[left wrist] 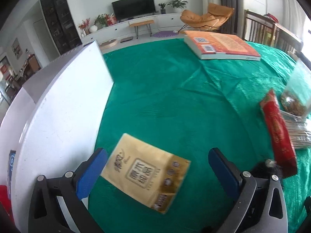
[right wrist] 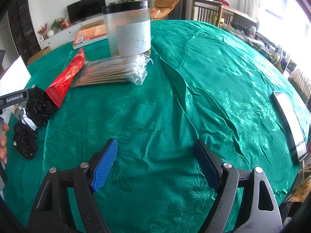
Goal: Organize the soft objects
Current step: 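Grasp the tan tissue pack with the left tool and lift it, then hold the tissue pack with the left tool while the right tool reaches the black knit bag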
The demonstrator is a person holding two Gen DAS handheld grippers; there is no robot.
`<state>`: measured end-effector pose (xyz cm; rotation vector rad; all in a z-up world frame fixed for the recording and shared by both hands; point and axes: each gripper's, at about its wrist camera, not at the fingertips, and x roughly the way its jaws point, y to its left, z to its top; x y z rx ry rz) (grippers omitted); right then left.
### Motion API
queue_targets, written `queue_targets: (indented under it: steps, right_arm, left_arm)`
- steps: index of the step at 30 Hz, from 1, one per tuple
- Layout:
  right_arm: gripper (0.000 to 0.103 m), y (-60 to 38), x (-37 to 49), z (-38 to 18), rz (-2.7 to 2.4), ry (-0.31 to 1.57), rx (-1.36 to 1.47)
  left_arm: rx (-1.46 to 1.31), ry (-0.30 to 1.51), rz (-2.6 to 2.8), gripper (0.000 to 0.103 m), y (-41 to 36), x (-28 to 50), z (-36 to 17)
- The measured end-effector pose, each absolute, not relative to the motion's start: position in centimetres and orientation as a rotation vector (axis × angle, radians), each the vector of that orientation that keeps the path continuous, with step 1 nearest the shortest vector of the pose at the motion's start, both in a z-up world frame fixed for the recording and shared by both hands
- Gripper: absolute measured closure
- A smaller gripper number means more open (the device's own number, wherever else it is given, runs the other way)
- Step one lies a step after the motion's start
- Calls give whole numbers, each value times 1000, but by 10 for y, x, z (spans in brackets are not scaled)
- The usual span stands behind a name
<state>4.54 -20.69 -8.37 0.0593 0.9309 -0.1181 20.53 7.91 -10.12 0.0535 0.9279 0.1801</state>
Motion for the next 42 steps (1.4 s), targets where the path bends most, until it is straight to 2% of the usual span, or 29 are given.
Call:
queue_targets:
  steps: [8, 11, 15, 28, 37, 42]
  right_arm:
    - [20, -207, 46, -84, -118, 931, 59]
    - [20, -207, 46, -84, -118, 931, 60]
    - [20, -206, 46, -84, -118, 930, 59]
    - [19, -207, 46, -84, -117, 929, 60]
    - [19, -206, 47, -84, -117, 929, 60]
    - [19, -206, 47, -85, -117, 928, 60]
  left_arm:
    - [17, 964, 157, 1, 86, 202, -110]
    - [11, 920, 159, 19, 86, 192, -105]
    - [-36, 904, 117, 22, 84, 181, -104]
    - [-27, 933, -220, 22, -21, 108, -95]
    - [-18, 909, -45, 21, 19, 91, -98]
    - [6, 933, -13, 8, 30, 94, -110]
